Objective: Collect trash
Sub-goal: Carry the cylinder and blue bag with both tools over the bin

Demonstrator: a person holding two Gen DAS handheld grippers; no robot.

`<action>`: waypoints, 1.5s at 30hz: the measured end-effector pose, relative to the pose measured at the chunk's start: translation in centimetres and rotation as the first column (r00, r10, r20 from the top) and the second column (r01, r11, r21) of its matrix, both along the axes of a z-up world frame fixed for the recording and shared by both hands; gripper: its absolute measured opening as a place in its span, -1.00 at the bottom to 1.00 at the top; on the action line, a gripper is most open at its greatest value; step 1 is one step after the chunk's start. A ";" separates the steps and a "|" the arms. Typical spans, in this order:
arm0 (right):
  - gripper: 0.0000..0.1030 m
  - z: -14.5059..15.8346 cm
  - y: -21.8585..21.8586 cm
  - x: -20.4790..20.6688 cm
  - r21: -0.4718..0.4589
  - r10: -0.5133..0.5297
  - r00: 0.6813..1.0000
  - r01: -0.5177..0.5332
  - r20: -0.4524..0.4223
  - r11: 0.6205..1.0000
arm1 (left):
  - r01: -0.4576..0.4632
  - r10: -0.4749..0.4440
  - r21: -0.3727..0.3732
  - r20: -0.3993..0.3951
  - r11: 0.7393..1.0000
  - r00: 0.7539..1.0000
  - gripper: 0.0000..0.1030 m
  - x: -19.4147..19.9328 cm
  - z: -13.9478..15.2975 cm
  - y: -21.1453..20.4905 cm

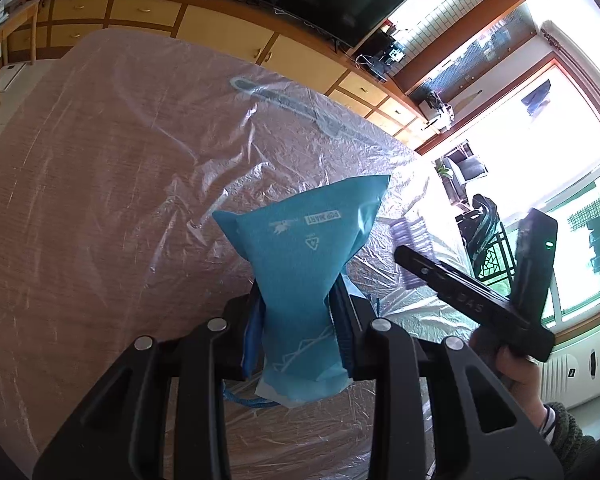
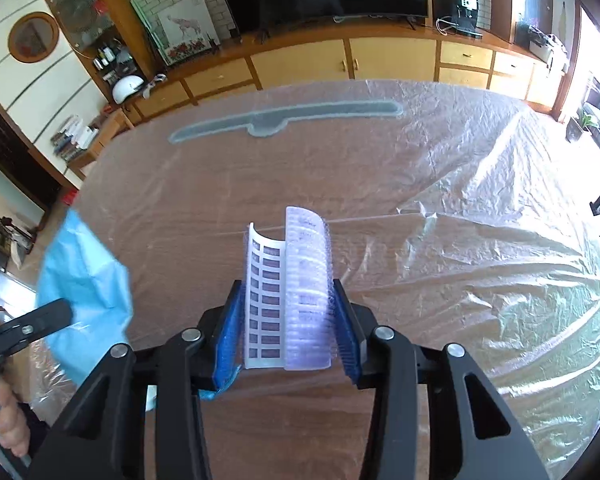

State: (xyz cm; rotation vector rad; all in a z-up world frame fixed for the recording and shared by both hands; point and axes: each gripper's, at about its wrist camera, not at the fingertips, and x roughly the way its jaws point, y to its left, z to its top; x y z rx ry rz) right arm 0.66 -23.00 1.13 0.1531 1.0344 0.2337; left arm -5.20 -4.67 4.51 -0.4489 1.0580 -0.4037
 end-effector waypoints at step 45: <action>-0.20 4.7 -1.6 -22.6 0.223 0.257 0.965 -0.241 -0.045 0.944 | 0.285 -0.290 0.094 0.047 0.954 0.956 -0.43 -17.2 2.6 -3.6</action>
